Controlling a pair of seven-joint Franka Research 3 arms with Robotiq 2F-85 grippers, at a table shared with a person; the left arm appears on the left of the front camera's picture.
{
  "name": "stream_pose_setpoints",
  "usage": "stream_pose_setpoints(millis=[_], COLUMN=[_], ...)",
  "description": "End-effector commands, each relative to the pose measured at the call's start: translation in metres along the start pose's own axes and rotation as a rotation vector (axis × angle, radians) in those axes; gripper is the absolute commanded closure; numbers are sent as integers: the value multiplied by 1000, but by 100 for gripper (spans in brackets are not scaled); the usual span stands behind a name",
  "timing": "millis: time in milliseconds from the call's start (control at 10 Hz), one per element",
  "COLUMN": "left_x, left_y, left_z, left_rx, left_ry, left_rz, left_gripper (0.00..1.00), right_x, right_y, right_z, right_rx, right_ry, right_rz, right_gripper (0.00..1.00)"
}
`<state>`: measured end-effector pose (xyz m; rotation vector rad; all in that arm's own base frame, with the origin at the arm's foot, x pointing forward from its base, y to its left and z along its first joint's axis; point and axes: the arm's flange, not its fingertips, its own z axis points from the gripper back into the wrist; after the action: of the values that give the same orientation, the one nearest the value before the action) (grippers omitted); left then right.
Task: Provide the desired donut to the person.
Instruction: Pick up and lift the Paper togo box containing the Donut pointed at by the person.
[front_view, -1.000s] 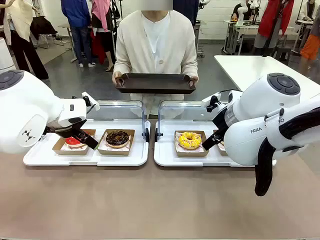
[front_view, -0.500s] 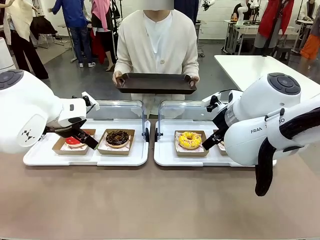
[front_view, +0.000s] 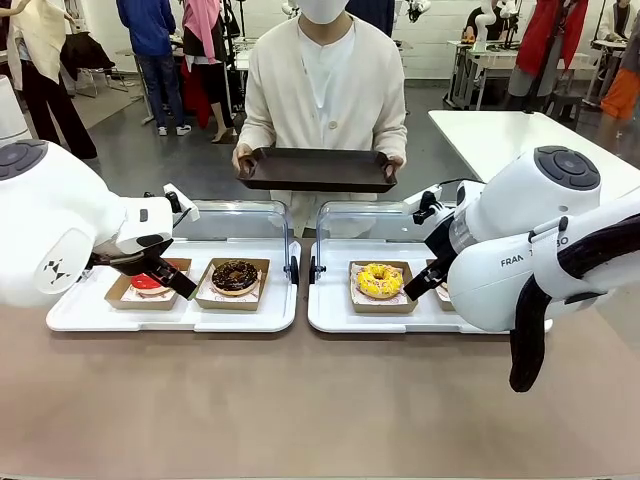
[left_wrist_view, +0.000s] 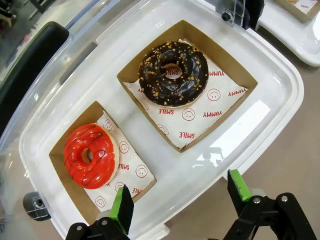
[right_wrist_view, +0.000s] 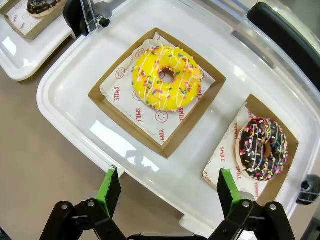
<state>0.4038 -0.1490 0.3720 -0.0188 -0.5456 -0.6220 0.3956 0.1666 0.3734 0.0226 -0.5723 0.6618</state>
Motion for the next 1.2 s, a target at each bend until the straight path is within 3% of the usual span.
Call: stream_pose_setpoints(millis=[0,300,400,700,1100], left_x=[0,0,0,20,50], left_y=[0,0,-1,2,3], left_z=[0,0,18,106,209], left_rx=[0,0,6,17,35], left_ry=[0,0,-5,4,14], left_rz=[0,0,0,-25,-51], left_gripper=[0,0,0,0,0], right_x=[0,0,4,16,48], right_y=[0,0,7,24,31], right_z=[0,0,21,109,232], right_rx=[0,0,-25,36,-31], right_ry=[0,0,1,12,38], right_rz=[0,0,-8,1,-8], right_gripper=[0,0,0,0,0])
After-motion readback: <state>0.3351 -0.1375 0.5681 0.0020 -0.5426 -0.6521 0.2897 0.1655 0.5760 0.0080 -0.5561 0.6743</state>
